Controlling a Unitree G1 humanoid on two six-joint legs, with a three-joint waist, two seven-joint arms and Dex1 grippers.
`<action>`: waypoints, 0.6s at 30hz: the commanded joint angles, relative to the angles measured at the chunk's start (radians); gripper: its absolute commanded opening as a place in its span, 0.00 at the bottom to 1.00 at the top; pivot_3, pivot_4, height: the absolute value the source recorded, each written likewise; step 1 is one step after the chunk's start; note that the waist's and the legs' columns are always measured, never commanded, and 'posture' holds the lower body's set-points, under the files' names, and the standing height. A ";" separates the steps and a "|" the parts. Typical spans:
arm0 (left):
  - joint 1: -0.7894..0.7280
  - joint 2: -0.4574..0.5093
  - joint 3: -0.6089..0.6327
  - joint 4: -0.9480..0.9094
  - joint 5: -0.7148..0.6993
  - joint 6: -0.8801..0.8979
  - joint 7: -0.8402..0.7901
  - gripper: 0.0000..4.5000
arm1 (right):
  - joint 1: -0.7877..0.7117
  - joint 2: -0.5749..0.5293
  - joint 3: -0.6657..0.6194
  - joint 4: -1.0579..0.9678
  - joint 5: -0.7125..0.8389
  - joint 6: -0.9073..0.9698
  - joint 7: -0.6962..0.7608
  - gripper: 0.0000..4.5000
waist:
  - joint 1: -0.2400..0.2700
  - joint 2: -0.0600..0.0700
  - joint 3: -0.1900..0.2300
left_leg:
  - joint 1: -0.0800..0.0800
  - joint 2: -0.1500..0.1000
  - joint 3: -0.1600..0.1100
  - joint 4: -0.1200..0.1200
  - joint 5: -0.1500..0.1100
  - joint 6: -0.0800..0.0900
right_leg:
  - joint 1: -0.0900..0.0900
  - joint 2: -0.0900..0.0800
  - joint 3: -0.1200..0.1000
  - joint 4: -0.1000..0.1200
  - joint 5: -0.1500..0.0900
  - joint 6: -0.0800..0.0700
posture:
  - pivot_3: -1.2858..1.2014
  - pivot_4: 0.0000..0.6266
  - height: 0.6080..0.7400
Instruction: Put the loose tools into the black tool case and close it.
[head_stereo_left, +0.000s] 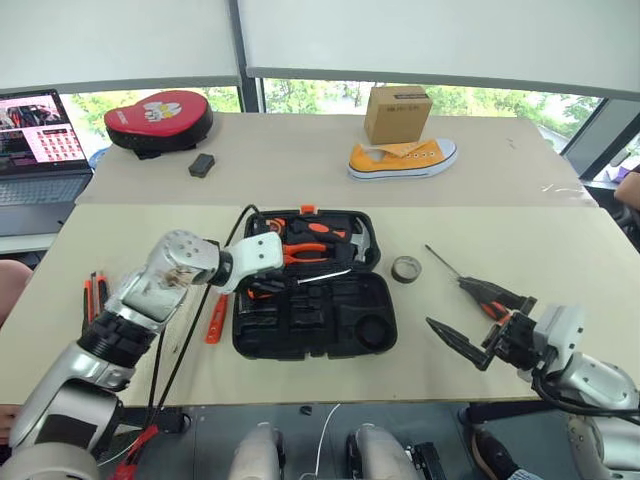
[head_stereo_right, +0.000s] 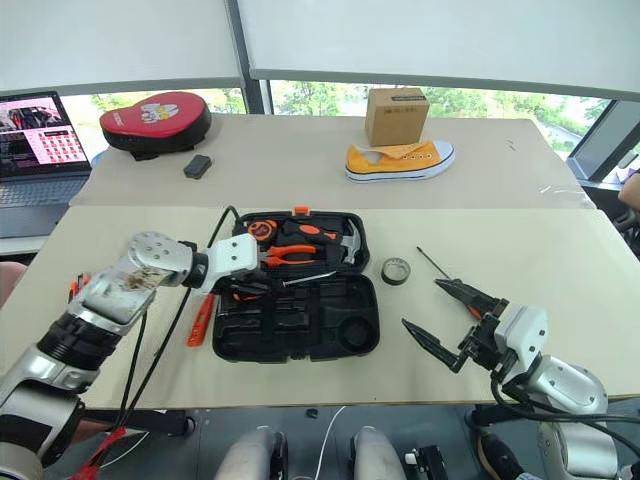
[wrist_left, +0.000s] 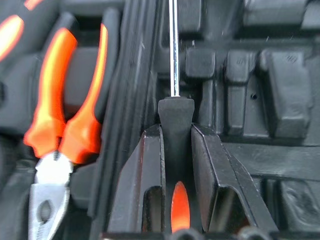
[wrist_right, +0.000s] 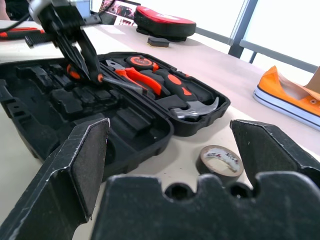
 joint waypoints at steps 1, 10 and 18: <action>-0.017 -0.018 -0.007 -0.026 0.033 -0.022 -0.015 0.10 | 0.019 0.002 -0.030 -0.045 0.005 -0.015 -0.018 1.00 | 0.000 0.000 0.000 | 0.001 0.000 0.000 0.000 0.000 0.000 | 0.000 0.001 0.002 0.000 0.000 0.000 | 0.52 0.24 1.00; -0.015 -0.076 0.053 -0.024 0.052 -0.064 0.034 0.52 | 0.025 0.004 -0.019 -0.045 0.006 -0.016 -0.028 1.00 | 0.000 0.000 0.000 | 0.001 0.000 0.000 0.000 0.000 0.000 | 0.000 0.002 0.005 0.001 0.000 0.001 | 0.52 0.24 1.00; 0.079 -0.125 0.233 -0.087 -0.103 -0.019 0.083 0.48 | 0.015 0.009 -0.004 -0.028 0.004 -0.017 -0.020 1.00 | -0.003 0.000 0.000 | 0.001 0.000 -0.005 0.001 0.000 0.000 | 0.000 0.002 0.006 0.002 0.000 0.001 | 0.52 0.24 1.00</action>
